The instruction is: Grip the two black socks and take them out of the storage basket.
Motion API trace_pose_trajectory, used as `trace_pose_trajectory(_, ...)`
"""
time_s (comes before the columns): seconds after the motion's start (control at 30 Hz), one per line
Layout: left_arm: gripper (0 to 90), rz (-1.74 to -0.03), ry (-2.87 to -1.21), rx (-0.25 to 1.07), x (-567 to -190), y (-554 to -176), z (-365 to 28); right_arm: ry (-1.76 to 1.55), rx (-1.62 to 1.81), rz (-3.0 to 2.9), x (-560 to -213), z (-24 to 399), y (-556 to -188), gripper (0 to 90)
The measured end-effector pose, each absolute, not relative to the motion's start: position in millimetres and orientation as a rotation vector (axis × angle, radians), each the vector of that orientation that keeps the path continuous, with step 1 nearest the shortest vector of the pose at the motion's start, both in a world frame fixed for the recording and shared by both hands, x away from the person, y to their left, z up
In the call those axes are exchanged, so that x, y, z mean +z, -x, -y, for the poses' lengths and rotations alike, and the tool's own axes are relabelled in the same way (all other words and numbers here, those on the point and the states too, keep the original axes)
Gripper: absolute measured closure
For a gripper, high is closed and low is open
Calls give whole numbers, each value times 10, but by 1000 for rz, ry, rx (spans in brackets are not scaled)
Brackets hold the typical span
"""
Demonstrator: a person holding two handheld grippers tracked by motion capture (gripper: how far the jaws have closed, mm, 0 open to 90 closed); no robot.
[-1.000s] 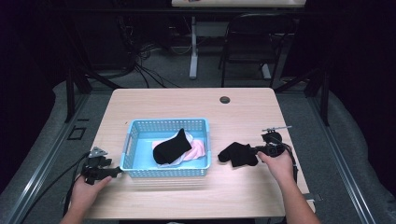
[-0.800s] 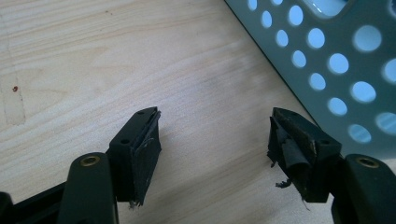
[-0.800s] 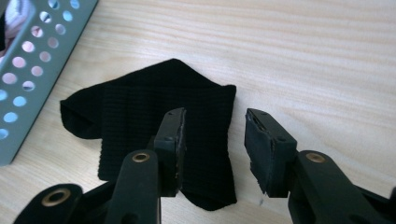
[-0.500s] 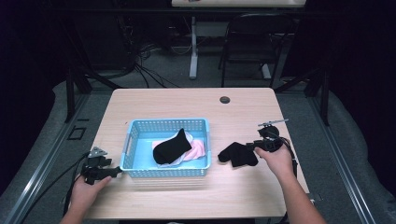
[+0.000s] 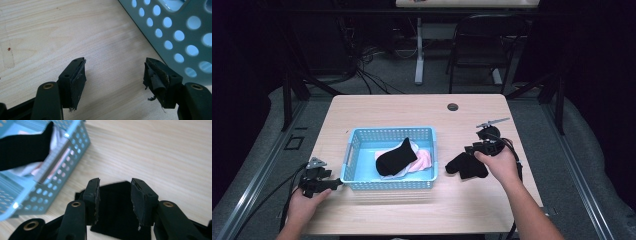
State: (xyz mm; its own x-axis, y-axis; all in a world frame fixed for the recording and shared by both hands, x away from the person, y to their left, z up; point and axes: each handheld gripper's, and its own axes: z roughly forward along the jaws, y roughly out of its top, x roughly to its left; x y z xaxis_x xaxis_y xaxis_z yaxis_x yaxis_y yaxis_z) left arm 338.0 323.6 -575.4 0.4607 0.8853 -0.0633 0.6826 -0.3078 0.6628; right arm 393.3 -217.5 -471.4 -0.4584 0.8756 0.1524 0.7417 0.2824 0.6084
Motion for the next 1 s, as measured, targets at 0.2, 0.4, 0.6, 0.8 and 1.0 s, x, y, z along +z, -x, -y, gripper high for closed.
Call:
trace_pose_trajectory(0.2,338,-1299,-2084,417,-5751,-3382,-3239,-1429,933,-2386,-4610,1914,-4009,590)
trace_pose_trajectory(0.4,338,-1297,-2083,416,-5747,-3382,-3239,-1358,950,-2432,-4538,1642,-4056,590)
trace_pose_trajectory(0.6,338,-1294,-2082,417,-5743,-3382,-3242,-1307,972,-2492,-4546,1267,-4159,589)
trace_pose_trajectory(0.8,338,-1292,-2077,419,-5740,-3381,-3243,-1319,973,-2538,-4643,1019,-4290,590)
trace_pose_trajectory(1.0,338,-1292,-2079,415,-5737,-3381,-3243,-1310,961,-2578,-4754,787,-4394,591)
